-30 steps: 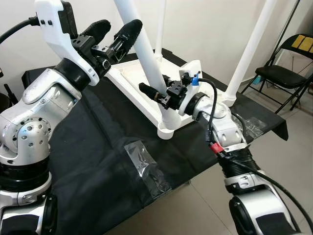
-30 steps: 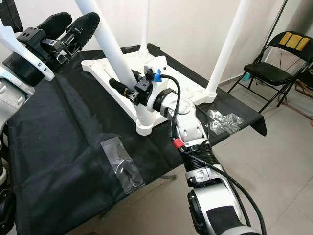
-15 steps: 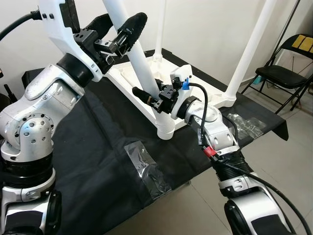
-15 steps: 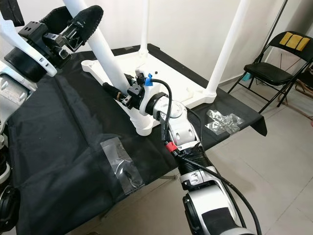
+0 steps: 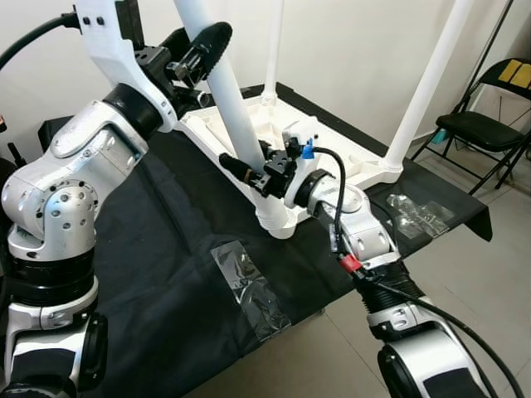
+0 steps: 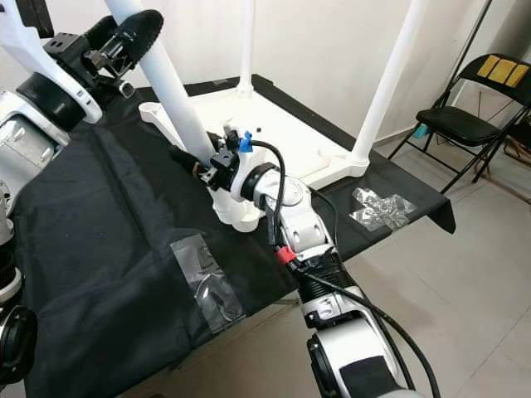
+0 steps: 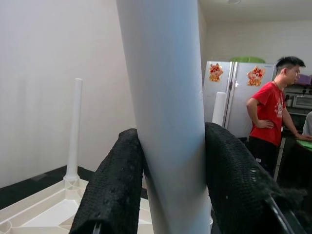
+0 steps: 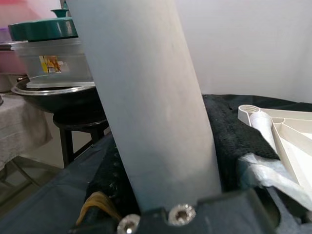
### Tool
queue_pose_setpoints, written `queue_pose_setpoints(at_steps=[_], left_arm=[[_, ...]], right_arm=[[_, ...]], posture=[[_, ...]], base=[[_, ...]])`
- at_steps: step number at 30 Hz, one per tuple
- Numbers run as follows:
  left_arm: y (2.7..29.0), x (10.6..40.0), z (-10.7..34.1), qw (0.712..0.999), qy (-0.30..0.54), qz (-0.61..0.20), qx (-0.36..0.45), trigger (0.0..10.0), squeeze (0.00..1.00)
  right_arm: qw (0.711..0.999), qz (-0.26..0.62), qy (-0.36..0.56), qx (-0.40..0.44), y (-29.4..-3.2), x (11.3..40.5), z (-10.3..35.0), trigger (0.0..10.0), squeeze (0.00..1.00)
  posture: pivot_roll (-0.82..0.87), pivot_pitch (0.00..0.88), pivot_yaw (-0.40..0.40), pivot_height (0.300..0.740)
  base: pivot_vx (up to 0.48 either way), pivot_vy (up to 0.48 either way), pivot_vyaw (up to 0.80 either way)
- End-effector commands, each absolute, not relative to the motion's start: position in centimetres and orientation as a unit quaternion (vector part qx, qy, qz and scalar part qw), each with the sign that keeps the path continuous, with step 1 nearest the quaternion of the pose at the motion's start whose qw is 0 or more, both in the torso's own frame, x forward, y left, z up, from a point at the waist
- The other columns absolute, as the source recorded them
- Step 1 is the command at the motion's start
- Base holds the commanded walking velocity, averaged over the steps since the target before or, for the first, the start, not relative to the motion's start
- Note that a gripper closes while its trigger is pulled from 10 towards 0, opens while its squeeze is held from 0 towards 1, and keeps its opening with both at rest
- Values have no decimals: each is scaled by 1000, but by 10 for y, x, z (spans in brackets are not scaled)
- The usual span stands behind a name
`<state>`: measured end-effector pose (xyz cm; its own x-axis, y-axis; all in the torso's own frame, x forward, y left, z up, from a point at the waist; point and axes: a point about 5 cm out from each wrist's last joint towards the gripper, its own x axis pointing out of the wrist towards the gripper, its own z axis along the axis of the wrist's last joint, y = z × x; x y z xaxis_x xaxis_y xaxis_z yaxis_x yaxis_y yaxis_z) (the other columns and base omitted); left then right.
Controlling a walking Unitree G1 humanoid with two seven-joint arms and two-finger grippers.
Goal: Building children table
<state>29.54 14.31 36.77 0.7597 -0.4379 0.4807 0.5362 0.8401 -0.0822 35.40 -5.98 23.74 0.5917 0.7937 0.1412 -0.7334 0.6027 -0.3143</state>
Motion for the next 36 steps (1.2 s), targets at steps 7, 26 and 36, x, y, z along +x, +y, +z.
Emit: queue_pose_setpoints(at_steps=[7,26,36], left_arm=[[130,291,371,924,-229,-289,-103,0,0],[108,270,368,861,-236,-429,-135,0,0],[99,261,362,841,-223,-471,-145,0,0]], right_arm=[[880,439,-125,-132,-52,353,236,10000,0],[905,411,-76,-75,-42,363,238,10000,0],[925,367,-47,-81,-46,372,235,10000,0]], posture=[[41,10,-35,740],[36,11,-44,740],[39,6,-48,740]], base=[[0,0,0],[0,0,0],[0,0,0]])
